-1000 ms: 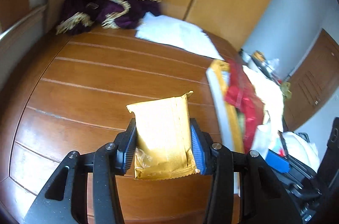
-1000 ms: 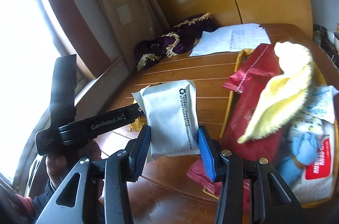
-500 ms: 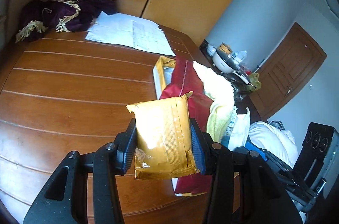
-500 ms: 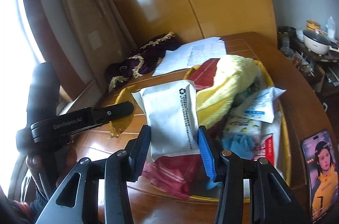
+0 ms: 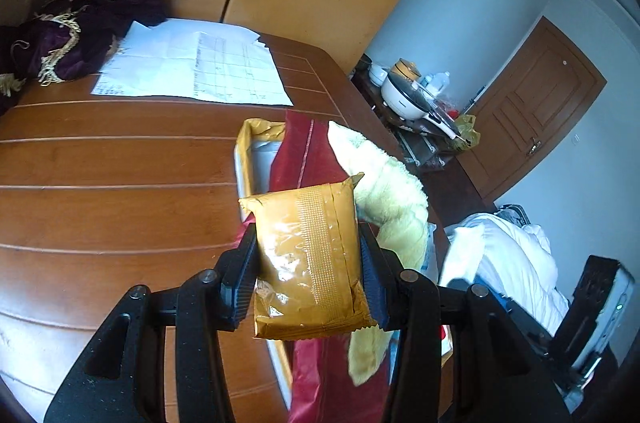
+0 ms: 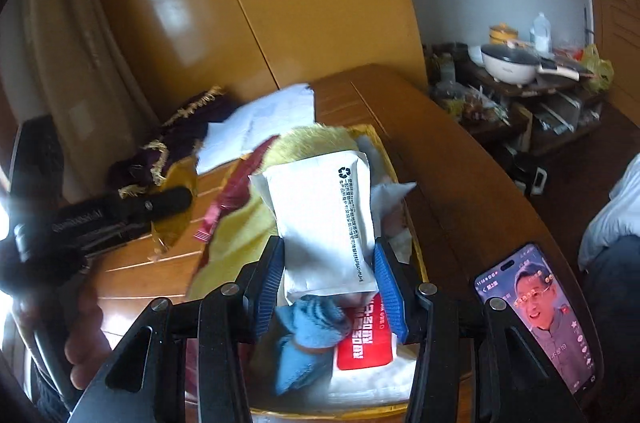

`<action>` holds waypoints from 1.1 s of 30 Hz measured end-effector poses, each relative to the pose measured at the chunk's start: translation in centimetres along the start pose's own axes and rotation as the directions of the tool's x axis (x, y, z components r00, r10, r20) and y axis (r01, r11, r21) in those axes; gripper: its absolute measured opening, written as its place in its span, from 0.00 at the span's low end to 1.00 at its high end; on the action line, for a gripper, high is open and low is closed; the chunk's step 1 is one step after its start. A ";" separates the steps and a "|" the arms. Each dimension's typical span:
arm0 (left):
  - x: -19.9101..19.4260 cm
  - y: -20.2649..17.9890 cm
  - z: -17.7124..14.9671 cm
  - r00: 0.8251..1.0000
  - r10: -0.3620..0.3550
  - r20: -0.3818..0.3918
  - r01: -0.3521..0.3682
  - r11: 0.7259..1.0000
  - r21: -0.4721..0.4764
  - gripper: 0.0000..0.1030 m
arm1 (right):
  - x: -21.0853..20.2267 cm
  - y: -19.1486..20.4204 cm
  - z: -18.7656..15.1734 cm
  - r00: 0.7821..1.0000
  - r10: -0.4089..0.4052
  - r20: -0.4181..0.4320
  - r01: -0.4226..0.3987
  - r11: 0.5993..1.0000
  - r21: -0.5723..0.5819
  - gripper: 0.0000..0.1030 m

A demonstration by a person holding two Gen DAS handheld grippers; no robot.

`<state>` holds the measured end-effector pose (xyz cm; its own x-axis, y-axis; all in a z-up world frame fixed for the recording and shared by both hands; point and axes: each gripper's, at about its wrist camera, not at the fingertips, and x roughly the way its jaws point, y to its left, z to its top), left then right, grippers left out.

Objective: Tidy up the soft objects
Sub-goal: 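Carry the gold packet with the left tool while the right tool carries the white packet to the tray, then open both tools to release the gold and white packets in the tray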

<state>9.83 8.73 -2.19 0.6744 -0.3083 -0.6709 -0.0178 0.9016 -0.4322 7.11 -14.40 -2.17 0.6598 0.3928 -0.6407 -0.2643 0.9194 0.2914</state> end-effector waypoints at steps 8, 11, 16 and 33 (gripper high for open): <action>3.5 -2.0 0.8 0.999 0.044 -0.007 -0.044 0.996 0.079 0.43 | 3.3 0.9 -0.7 0.997 -0.039 -0.063 0.036 0.998 -0.048 0.46; 4.6 -2.1 0.9 0.998 0.060 -0.027 -0.057 0.995 0.081 0.43 | 3.5 1.4 -0.9 0.997 -0.056 -0.050 0.052 0.996 -0.067 0.47; 5.1 -2.9 0.7 0.998 0.052 -0.027 -0.049 0.994 0.097 0.43 | 3.2 0.9 -1.1 0.999 -0.024 -0.036 0.022 0.999 -0.035 0.50; 5.1 -2.7 1.8 0.996 0.085 -0.008 -0.084 0.992 0.093 0.56 | 1.9 1.4 -1.4 1.000 -0.021 0.009 0.020 1.000 0.019 0.65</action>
<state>14.68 5.25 -3.38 0.6644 -0.2328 -0.7102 -0.0058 0.9486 -0.3164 7.00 -12.29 -3.98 0.6711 0.3735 -0.6404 -0.2371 0.9266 0.2919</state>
